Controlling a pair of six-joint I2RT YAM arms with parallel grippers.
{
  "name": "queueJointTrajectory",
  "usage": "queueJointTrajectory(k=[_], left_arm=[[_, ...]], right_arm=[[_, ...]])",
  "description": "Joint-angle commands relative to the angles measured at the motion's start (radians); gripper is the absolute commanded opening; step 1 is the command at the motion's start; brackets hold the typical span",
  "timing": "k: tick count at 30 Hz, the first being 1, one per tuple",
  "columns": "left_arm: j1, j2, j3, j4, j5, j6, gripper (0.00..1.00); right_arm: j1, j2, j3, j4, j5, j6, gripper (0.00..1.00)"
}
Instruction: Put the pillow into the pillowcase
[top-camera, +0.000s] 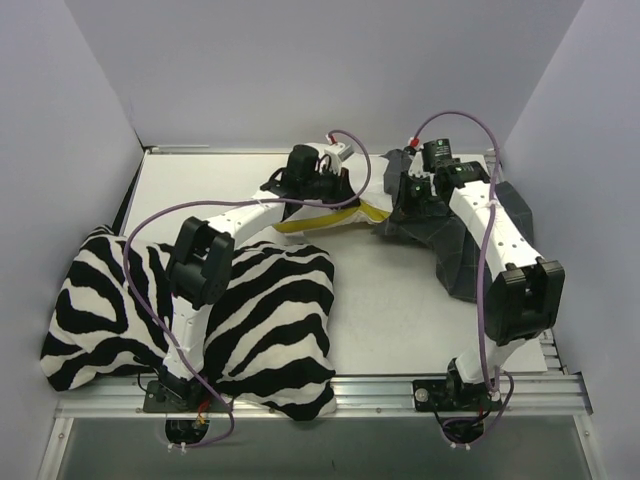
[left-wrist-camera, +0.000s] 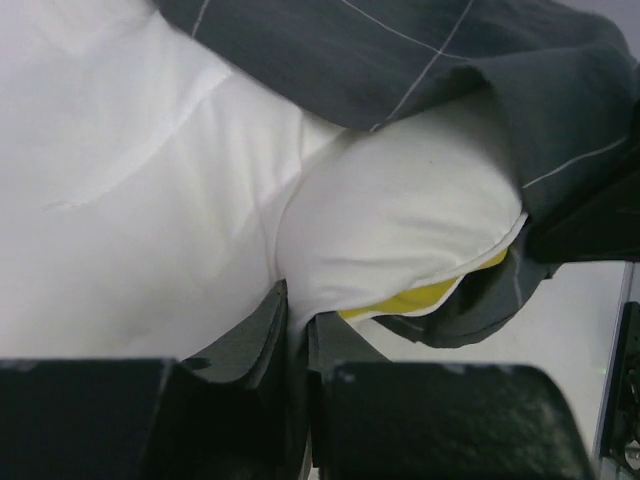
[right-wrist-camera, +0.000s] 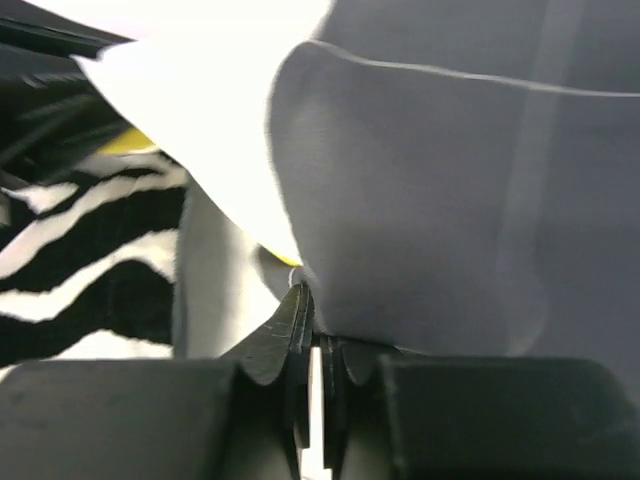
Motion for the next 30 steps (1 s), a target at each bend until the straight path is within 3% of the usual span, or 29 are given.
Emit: queueJointTrajectory(k=[1, 6, 9, 12, 13, 15, 17, 18, 22, 25, 27, 30], left_arm=[[-0.030, -0.073, -0.022, 0.104, -0.004, 0.062, 0.00], [-0.051, -0.063, -0.068, 0.124, -0.013, 0.061, 0.00], [-0.055, -0.075, -0.108, 0.164, -0.054, 0.021, 0.00], [-0.051, -0.099, -0.157, 0.185, -0.074, 0.025, 0.00], [-0.050, -0.110, -0.174, 0.178, -0.070, 0.039, 0.00], [-0.055, -0.124, -0.188, 0.159, -0.051, 0.097, 0.00], [-0.059, -0.136, -0.194, 0.123, 0.030, 0.137, 0.00], [-0.062, -0.141, -0.190, 0.101, 0.053, 0.177, 0.08], [-0.068, -0.214, -0.205, 0.032, 0.059, 0.274, 0.58], [-0.036, -0.225, -0.141, -0.087, 0.012, 0.340, 0.84], [-0.004, -0.208, -0.055, -0.150, -0.049, 0.346, 0.88], [0.060, -0.147, 0.034, -0.271, -0.155, 0.372, 0.96]], right_arm=[[0.061, 0.051, 0.041, 0.007, -0.151, 0.046, 0.00], [0.104, 0.123, 0.202, 0.063, -0.403, 0.227, 0.00], [0.082, 0.100, 0.187, 0.071, -0.449, 0.315, 0.05], [0.020, 0.086, 0.072, 0.012, -0.446, 0.278, 0.22], [-0.019, 0.089, 0.040, -0.037, -0.371, 0.243, 0.27], [-0.056, 0.106, 0.029, -0.120, -0.311, 0.155, 0.33], [-0.099, 0.109, 0.053, -0.177, -0.250, 0.068, 0.46], [-0.106, 0.111, 0.076, -0.189, -0.210, 0.051, 0.47], [-0.104, 0.163, 0.269, -0.187, -0.007, 0.015, 0.48], [-0.061, 0.239, 0.416, -0.176, 0.123, -0.018, 0.55], [-0.017, 0.302, 0.487, -0.176, 0.165, -0.064, 0.61], [0.023, 0.385, 0.519, -0.174, 0.205, -0.098, 0.61]])
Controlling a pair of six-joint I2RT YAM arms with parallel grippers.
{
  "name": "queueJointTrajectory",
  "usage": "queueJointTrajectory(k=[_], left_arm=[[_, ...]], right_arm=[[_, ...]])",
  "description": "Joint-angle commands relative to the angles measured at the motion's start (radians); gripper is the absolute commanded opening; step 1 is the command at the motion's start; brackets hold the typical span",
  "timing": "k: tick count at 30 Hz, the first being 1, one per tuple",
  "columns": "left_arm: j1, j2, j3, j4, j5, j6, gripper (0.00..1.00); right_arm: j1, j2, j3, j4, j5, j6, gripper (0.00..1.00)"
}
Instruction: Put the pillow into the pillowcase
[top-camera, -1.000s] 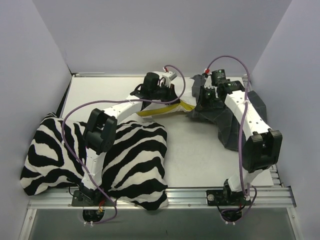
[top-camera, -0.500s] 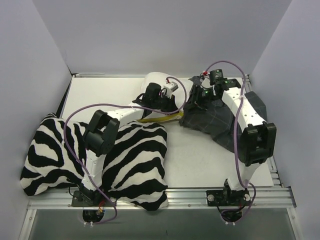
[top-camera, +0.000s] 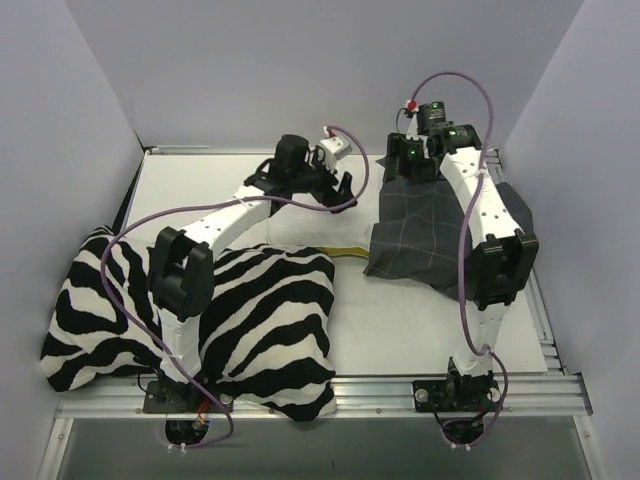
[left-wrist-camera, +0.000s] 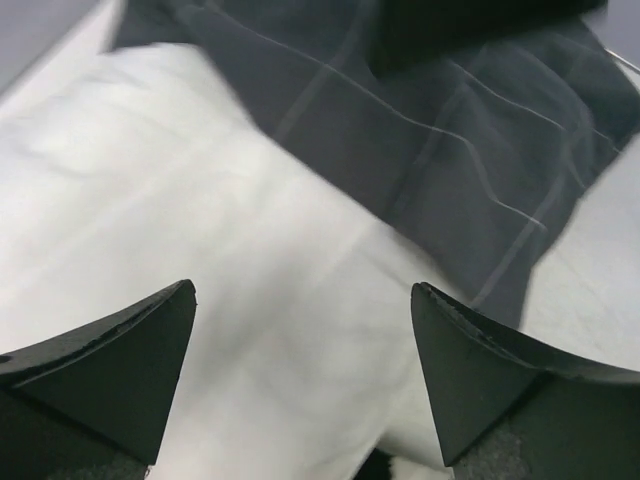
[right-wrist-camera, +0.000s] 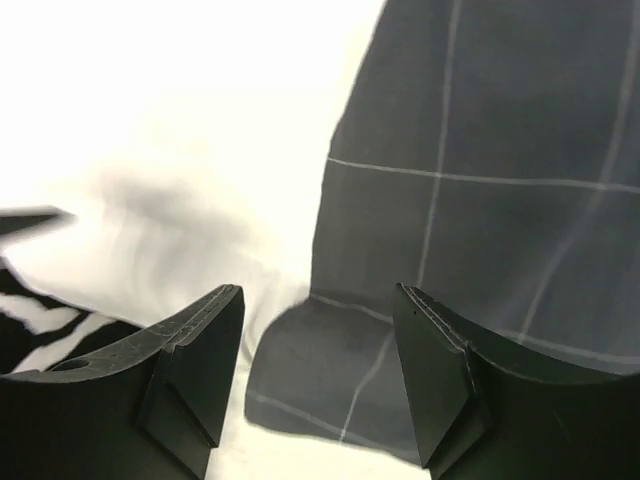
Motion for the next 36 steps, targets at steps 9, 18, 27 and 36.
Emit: queueJointTrajectory(k=[9, 18, 27, 36], left_arm=[[0.171, 0.198, 0.304, -0.283, -0.351, 0.112, 0.97], [0.206, 0.276, 0.286, -0.312, -0.182, 0.046, 0.71], [0.210, 0.227, 0.151, -0.019, 0.163, -0.201, 0.00], [0.203, 0.084, -0.061, 0.144, 0.214, -0.301, 0.00]], right_arm=[[0.075, 0.291, 0.131, 0.002, 0.225, -0.118, 0.55], [0.109, 0.249, 0.144, 0.013, 0.056, -0.129, 0.07], [0.181, 0.311, 0.283, 0.034, -0.432, -0.019, 0.00], [0.144, 0.223, 0.067, 0.155, -0.481, -0.046, 0.00]])
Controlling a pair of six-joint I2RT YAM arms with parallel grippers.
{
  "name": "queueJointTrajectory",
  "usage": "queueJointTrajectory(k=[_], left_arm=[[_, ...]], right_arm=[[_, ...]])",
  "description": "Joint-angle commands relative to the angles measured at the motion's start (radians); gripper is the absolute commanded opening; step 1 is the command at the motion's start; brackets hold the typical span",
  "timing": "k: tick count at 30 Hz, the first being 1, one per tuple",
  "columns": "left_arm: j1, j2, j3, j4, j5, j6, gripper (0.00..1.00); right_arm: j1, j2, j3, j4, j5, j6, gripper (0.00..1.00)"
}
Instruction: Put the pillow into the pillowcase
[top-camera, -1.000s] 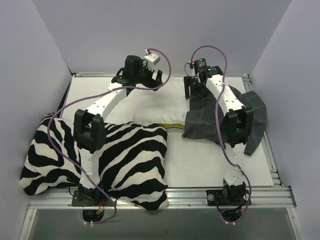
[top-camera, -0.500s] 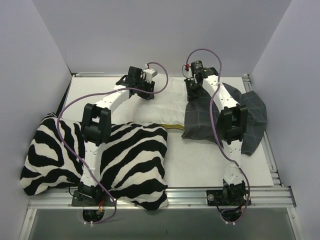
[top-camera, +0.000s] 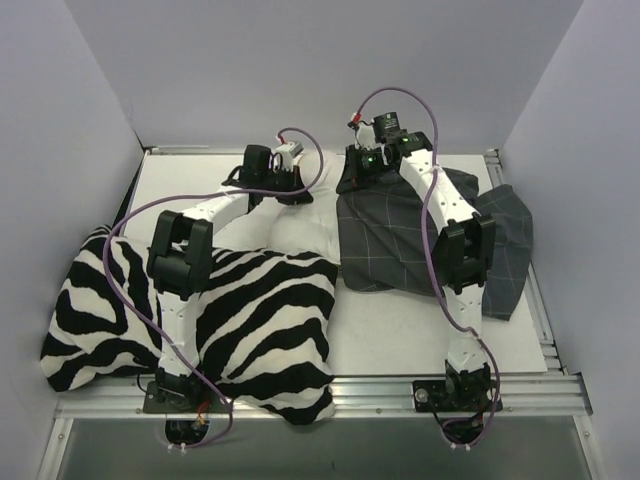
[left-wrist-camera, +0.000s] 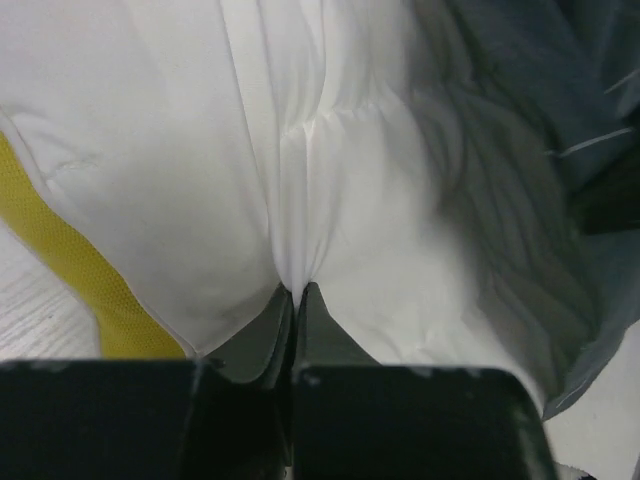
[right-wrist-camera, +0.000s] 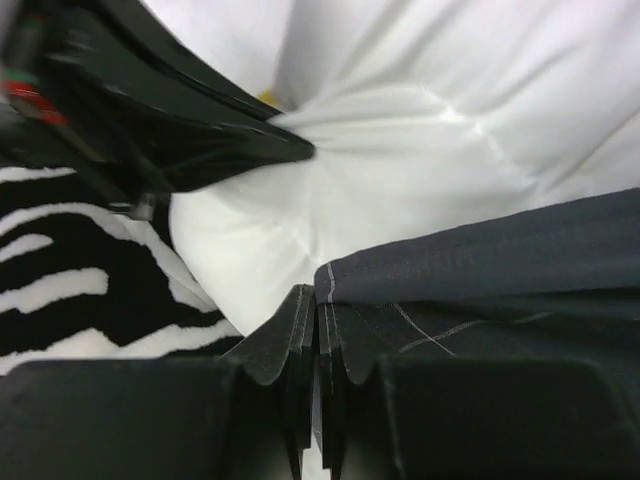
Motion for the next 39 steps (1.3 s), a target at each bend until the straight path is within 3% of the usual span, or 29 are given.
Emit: queueJointTrajectory(k=[1, 4, 5, 6, 8, 9, 10, 15, 17, 22, 24, 34, 37, 39], left_arm=[[-0.037, -0.083, -0.031, 0.056, 0.137, -0.045, 0.00], [-0.043, -0.077, -0.019, -0.044, 0.135, 0.010, 0.00], [-0.043, -0.077, -0.016, -0.062, 0.137, 0.047, 0.00], [-0.041, -0.076, 0.002, -0.109, 0.133, 0.075, 0.00], [-0.037, -0.074, 0.030, -0.151, 0.118, 0.148, 0.17], [-0.032, -0.069, 0.065, -0.177, 0.112, 0.162, 0.26], [-0.022, -0.065, 0.084, -0.186, 0.103, 0.170, 0.44], [0.001, -0.005, 0.228, -0.212, -0.009, 0.208, 0.68], [0.000, 0.027, 0.312, -0.223, -0.043, 0.208, 0.78], [-0.006, 0.177, 0.509, -0.312, -0.153, 0.208, 0.88], [-0.008, 0.237, 0.591, -0.358, -0.172, 0.208, 0.97], [-0.031, 0.313, 0.610, -0.412, -0.175, 0.245, 0.98], [-0.038, 0.319, 0.596, -0.414, -0.163, 0.251, 0.97], [-0.044, 0.328, 0.593, -0.415, -0.146, 0.259, 0.91]], right_arm=[[-0.035, -0.020, -0.110, 0.001, -0.043, -0.020, 0.00], [-0.072, -0.007, -0.159, -0.063, 0.002, -0.032, 0.00], [-0.088, -0.016, -0.194, -0.073, 0.023, -0.066, 0.05], [-0.092, -0.022, -0.188, -0.096, 0.052, -0.094, 0.25], [-0.120, -0.029, -0.144, -0.180, 0.065, -0.134, 0.47], [-0.132, -0.035, -0.107, -0.190, 0.066, -0.126, 0.51], [-0.147, -0.059, -0.098, -0.191, 0.071, -0.117, 0.52], [-0.216, -0.092, 0.026, -0.158, 0.190, -0.045, 0.53], [-0.221, -0.076, 0.040, -0.104, 0.291, -0.042, 0.59], [-0.218, 0.046, 0.154, -0.086, 0.377, -0.017, 0.59], [-0.217, 0.071, 0.162, -0.070, 0.378, -0.011, 0.59], [-0.189, 0.180, 0.174, -0.014, 0.390, -0.005, 0.52], [-0.183, 0.200, 0.177, 0.009, 0.384, 0.000, 0.40], [-0.175, 0.204, 0.179, 0.043, 0.367, 0.007, 0.22]])
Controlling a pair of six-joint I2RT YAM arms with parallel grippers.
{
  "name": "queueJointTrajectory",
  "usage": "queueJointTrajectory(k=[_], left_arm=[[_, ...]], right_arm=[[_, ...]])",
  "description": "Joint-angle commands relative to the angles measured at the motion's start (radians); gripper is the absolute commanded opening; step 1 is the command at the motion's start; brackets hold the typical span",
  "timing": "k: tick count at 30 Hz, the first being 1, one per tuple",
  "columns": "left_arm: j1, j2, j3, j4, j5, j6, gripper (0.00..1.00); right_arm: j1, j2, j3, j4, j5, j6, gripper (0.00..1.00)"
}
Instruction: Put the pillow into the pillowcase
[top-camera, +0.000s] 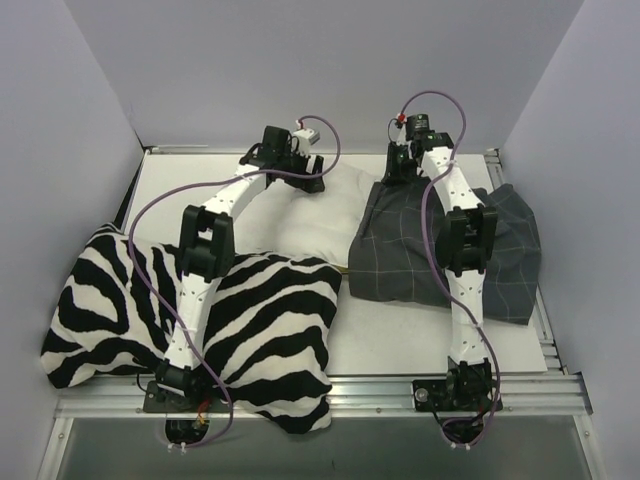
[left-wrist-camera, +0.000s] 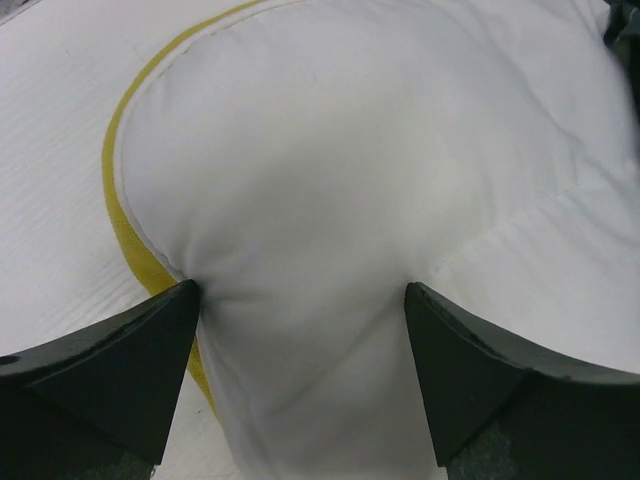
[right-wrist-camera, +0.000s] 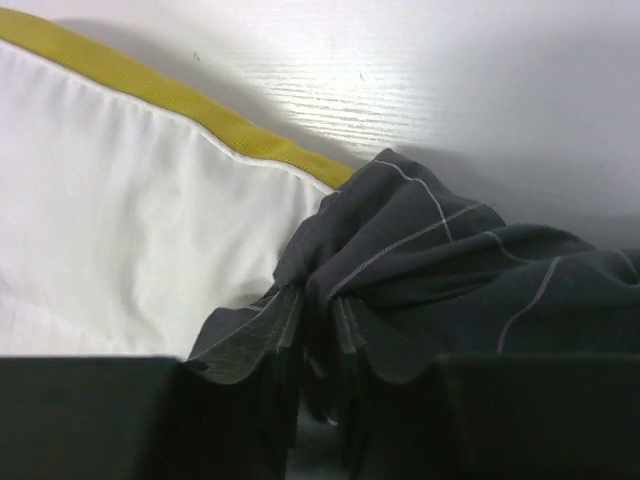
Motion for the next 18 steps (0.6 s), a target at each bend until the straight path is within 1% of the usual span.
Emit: queueJointTrajectory(k=[1, 2, 3, 4, 5, 6, 7, 8, 9, 11, 12, 14, 16, 18], left_arm=[[-0.024, 0.009, 0.005, -0.033, 0.041, 0.027, 0.88], [-0.029, 0.022, 0.011, -0.034, 0.059, 0.032, 0.76], [-0.032, 0.031, 0.021, -0.034, 0.085, 0.035, 0.68], [-0.035, 0.039, 0.033, -0.033, 0.116, 0.031, 0.57], [-0.041, 0.057, 0.068, -0.030, 0.136, 0.021, 0.49], [-0.043, 0.068, 0.088, -0.024, 0.165, 0.009, 0.35], [-0.046, 0.077, 0.108, -0.016, 0.226, -0.017, 0.30], [-0.046, 0.080, 0.129, 0.024, 0.248, -0.055, 0.24], [-0.049, 0.077, 0.128, 0.054, 0.269, -0.078, 0.11], [-0.049, 0.056, 0.102, 0.143, 0.312, -0.156, 0.02], [-0.049, 0.028, 0.063, 0.236, 0.318, -0.185, 0.00], [-0.046, -0.004, 0.027, 0.348, 0.326, -0.267, 0.00], [-0.043, -0.017, -0.007, 0.395, 0.320, -0.334, 0.00], [-0.043, -0.026, -0.021, 0.415, 0.288, -0.353, 0.00]], right_arm=[[0.020, -0.019, 0.034, 0.064, -0.031, 0.018, 0.16], [0.028, -0.022, 0.034, 0.099, -0.046, 0.013, 0.08], [0.036, -0.030, 0.034, 0.119, -0.064, 0.010, 0.04], [0.057, -0.047, 0.035, 0.139, -0.089, 0.019, 0.01], [0.069, -0.057, 0.037, 0.188, -0.138, 0.025, 0.00], [0.085, -0.073, 0.038, 0.214, -0.176, 0.031, 0.00], [0.118, -0.102, 0.040, 0.271, -0.208, 0.044, 0.00], [0.134, -0.117, 0.040, 0.299, -0.273, 0.044, 0.00], [0.154, -0.132, 0.038, 0.329, -0.296, 0.045, 0.00], [0.194, -0.177, 0.015, 0.417, -0.330, 0.051, 0.00], [0.200, -0.185, 0.008, 0.446, -0.341, 0.053, 0.00], [0.200, -0.177, 0.021, 0.498, -0.328, 0.039, 0.00], [0.186, -0.116, 0.052, 0.505, -0.273, 0.015, 0.00], [0.153, -0.065, 0.122, 0.511, -0.244, -0.011, 0.00]])
